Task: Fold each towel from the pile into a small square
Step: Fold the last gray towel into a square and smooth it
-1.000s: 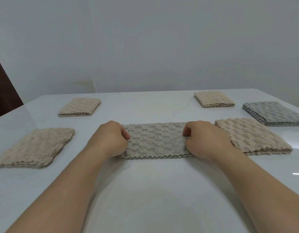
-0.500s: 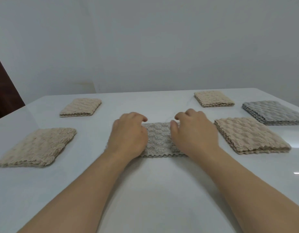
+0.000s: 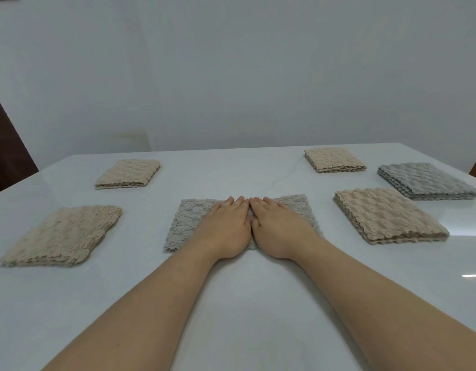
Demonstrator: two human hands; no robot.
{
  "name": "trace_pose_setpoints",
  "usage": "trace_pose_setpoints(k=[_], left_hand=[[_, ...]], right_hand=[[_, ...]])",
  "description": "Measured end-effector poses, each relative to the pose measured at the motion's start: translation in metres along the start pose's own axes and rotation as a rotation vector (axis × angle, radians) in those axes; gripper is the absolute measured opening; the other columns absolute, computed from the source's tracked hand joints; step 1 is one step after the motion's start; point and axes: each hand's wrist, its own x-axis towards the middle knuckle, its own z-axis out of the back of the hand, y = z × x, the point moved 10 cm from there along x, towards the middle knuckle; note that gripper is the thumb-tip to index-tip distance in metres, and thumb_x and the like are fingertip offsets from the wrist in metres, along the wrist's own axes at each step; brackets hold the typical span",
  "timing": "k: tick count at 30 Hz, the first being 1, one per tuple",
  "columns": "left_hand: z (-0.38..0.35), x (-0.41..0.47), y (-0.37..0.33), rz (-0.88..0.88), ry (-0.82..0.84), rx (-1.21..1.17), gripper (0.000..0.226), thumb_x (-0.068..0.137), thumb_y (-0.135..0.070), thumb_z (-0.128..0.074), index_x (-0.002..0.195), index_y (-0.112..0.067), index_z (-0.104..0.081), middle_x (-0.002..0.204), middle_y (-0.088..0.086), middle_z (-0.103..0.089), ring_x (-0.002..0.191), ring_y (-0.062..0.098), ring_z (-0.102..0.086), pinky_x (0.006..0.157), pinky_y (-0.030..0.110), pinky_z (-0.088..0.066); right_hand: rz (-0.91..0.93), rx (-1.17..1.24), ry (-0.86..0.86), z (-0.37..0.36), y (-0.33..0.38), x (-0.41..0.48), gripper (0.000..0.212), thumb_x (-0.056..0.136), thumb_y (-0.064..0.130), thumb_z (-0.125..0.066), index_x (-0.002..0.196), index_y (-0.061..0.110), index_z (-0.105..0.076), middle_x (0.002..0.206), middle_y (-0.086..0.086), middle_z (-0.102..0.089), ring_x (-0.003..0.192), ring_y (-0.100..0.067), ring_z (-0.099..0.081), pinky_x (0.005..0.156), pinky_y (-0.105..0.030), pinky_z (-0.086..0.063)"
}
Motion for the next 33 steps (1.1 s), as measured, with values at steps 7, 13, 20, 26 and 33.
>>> trace_pose_setpoints(k=[7, 13, 20, 26, 33], left_hand=[[-0.004, -0.002, 0.026, 0.102, 0.087, -0.020, 0.059, 0.108, -0.045, -0.013, 0.162, -0.025, -0.006, 0.170, -0.007, -0.002, 0.157, 0.017, 0.000, 0.127, 0.041, 0.000], [-0.003, -0.006, 0.060, 0.241, 0.102, -0.021, 0.062, 0.107, -0.049, -0.009, 0.163, -0.021, -0.003, 0.170, -0.001, 0.002, 0.157, 0.021, 0.002, 0.127, 0.042, 0.000], [0.001, -0.013, 0.090, 0.390, 0.092, -0.049, 0.063, 0.107, -0.047, -0.009, 0.163, -0.019, -0.002, 0.170, 0.002, 0.005, 0.157, 0.025, 0.006, 0.126, 0.046, 0.000], [0.006, -0.026, 0.107, 0.555, 0.077, -0.021, 0.070, 0.105, -0.052, -0.008, 0.162, -0.012, 0.001, 0.170, 0.007, 0.006, 0.157, 0.024, 0.005, 0.125, 0.050, 0.004], [0.031, -0.006, 0.017, 0.058, -0.142, 0.070, 0.058, 0.109, -0.038, -0.016, 0.162, -0.013, -0.012, 0.170, 0.003, -0.011, 0.156, 0.019, -0.007, 0.127, 0.040, -0.006]], right_hand=[[-0.155, 0.020, 0.062, -0.002, -0.023, 0.000, 0.063, 0.105, 0.041, -0.017, 0.162, 0.016, -0.013, 0.170, 0.000, -0.011, 0.156, -0.018, -0.007, 0.125, -0.038, -0.004], [-0.287, 0.051, 0.069, 0.000, -0.053, -0.004, 0.064, 0.105, 0.039, -0.013, 0.162, 0.012, -0.010, 0.170, -0.003, -0.007, 0.156, -0.022, -0.005, 0.125, -0.040, -0.002], [-0.457, 0.029, 0.085, 0.001, -0.083, -0.015, 0.068, 0.102, 0.047, -0.008, 0.162, 0.017, -0.001, 0.170, 0.002, 0.004, 0.156, -0.027, 0.006, 0.124, -0.052, 0.005], [-0.448, 0.003, 0.049, 0.010, -0.086, -0.015, 0.067, 0.104, 0.044, -0.009, 0.162, 0.010, -0.004, 0.170, -0.004, 0.001, 0.156, -0.026, 0.005, 0.125, -0.051, 0.002], [-0.040, -0.039, -0.120, 0.026, -0.011, 0.002, 0.058, 0.108, 0.034, -0.019, 0.162, 0.012, -0.012, 0.170, -0.004, -0.008, 0.156, -0.020, -0.007, 0.126, -0.039, -0.008]])
